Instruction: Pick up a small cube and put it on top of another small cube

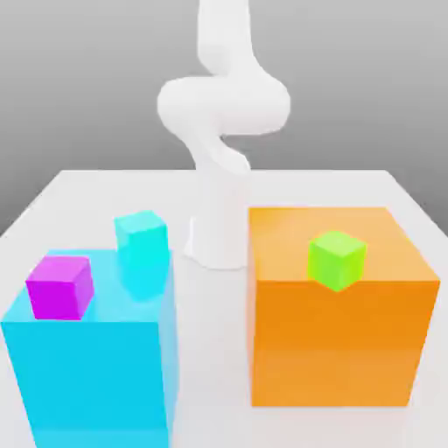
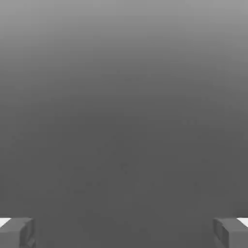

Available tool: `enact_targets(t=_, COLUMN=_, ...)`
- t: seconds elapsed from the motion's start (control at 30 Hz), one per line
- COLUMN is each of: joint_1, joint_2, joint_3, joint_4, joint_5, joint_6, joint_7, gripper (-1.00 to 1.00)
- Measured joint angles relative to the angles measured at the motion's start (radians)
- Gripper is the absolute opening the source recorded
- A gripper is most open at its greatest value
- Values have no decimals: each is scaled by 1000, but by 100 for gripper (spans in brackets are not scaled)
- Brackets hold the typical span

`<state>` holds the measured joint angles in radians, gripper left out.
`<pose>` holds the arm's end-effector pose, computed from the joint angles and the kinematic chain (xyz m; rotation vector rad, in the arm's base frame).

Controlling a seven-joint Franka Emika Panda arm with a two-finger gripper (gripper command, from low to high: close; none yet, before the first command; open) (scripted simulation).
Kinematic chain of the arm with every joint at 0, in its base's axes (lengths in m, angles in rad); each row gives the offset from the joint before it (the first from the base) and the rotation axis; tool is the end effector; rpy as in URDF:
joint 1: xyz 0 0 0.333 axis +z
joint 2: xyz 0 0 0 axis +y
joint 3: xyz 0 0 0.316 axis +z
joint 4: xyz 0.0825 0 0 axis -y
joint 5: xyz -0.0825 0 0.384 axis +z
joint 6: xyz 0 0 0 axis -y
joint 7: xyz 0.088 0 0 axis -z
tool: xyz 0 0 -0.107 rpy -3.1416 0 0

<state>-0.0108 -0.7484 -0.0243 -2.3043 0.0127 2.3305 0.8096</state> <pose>0.3656 -0.0162 0.6939 -2.4149 1.0929 -0.9848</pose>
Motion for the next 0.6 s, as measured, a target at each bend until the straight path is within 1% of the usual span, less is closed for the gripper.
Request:
enact_targets(t=0.37, joint_1=-208, joint_2=385, joint_3=-171, joint_4=-162, joint_5=-16, joint_6=232, joint_7=106, gripper=0)
enact_targets(t=0.5, joint_1=-276, joint_2=529, joint_3=-251, joint_4=-224, joint_5=8, joint_6=318, joint_7=123, gripper=0)
enact_targets(t=0.6, joint_1=-321, joint_2=640, joint_3=-311, joint_4=-271, joint_5=55, joint_6=382, joint_7=114, gripper=0)
